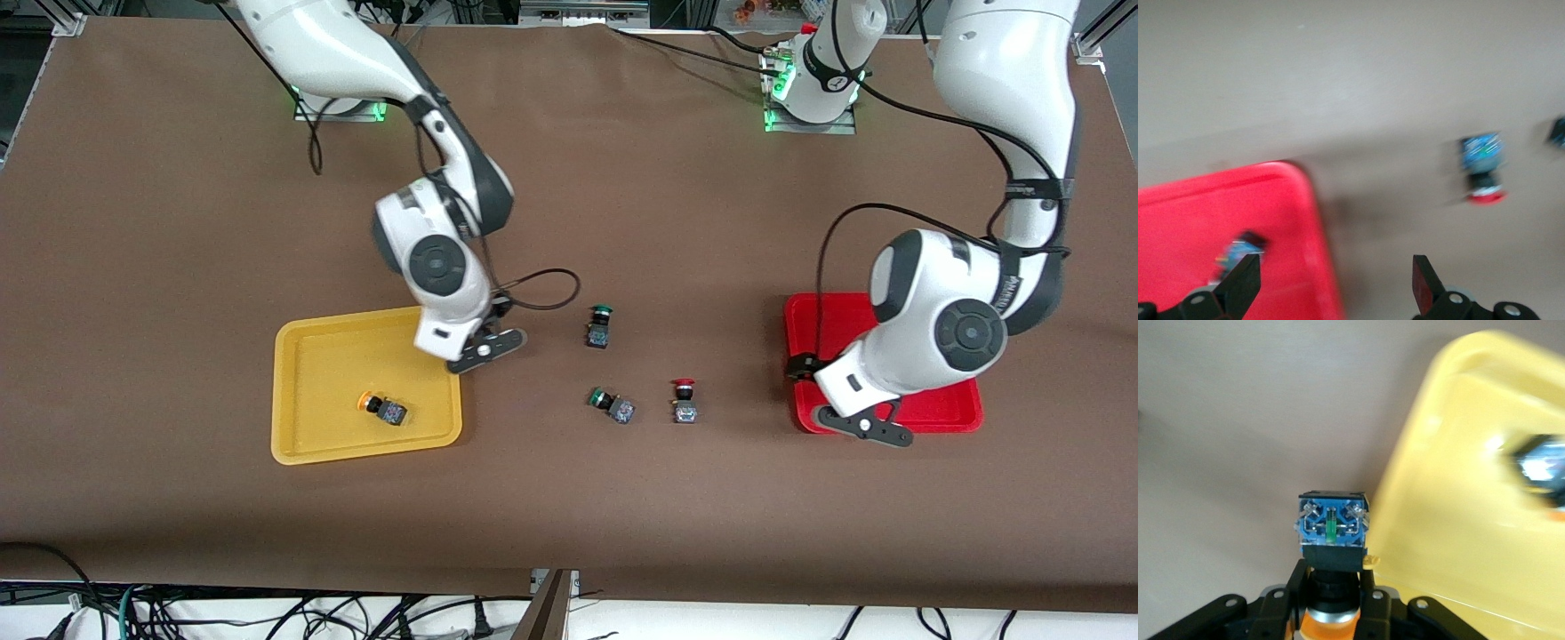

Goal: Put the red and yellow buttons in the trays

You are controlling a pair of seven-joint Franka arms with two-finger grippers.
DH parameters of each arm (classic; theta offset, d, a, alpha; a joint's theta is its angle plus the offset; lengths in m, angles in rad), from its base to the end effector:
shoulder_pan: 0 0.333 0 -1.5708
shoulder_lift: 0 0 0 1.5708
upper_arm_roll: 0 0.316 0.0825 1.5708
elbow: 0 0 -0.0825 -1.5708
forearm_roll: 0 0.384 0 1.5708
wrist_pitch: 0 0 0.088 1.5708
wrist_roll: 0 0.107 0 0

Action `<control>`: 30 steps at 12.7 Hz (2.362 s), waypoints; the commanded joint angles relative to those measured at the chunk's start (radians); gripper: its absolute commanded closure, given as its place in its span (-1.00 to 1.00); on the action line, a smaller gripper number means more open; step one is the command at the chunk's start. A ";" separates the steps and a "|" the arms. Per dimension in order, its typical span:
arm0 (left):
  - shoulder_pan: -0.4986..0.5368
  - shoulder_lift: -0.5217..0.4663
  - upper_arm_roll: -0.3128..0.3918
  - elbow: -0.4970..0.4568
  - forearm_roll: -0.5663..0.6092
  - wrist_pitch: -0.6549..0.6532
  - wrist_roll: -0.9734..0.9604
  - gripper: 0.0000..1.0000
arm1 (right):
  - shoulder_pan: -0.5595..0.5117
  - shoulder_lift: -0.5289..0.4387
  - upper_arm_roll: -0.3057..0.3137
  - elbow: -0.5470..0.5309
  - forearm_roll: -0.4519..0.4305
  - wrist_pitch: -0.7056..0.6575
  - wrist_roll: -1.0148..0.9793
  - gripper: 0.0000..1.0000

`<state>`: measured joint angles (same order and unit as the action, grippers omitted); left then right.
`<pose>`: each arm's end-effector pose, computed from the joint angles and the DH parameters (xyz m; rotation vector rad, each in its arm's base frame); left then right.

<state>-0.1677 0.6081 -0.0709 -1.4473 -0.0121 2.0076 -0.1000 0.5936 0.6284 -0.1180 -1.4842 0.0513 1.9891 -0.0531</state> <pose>0.6910 -0.1597 0.3291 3.0917 -0.1880 -0.0843 0.6132 0.3342 0.2980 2.9824 0.7986 -0.1717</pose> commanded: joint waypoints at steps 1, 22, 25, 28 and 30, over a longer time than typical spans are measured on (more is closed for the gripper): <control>-0.111 0.166 0.011 0.192 -0.020 0.023 -0.295 -1.00 | -0.011 0.000 -0.073 -0.004 0.001 -0.009 -0.178 1.00; 0.020 0.085 0.040 0.094 0.355 -0.360 0.416 1.00 | -0.165 -0.679 -0.071 -0.285 -0.085 -0.331 0.061 -1.00; 0.175 0.090 0.020 0.085 0.328 -0.302 0.682 1.00 | -0.392 -0.679 0.142 -0.281 -0.085 -0.331 0.042 -1.00; 0.264 0.102 0.017 0.081 0.182 -0.204 0.830 0.73 | -0.405 -0.668 0.161 -0.251 -0.080 -0.332 0.059 -1.00; 0.283 0.108 0.017 0.081 0.141 -0.198 0.855 -0.99 | -0.414 -0.641 0.155 -0.205 -0.077 -0.335 0.049 -1.00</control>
<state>0.0971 0.7200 -0.0393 -1.3602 0.1622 1.7956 0.7128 0.2088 -0.0267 0.0213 -1.7315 -0.0203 1.6595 -0.0013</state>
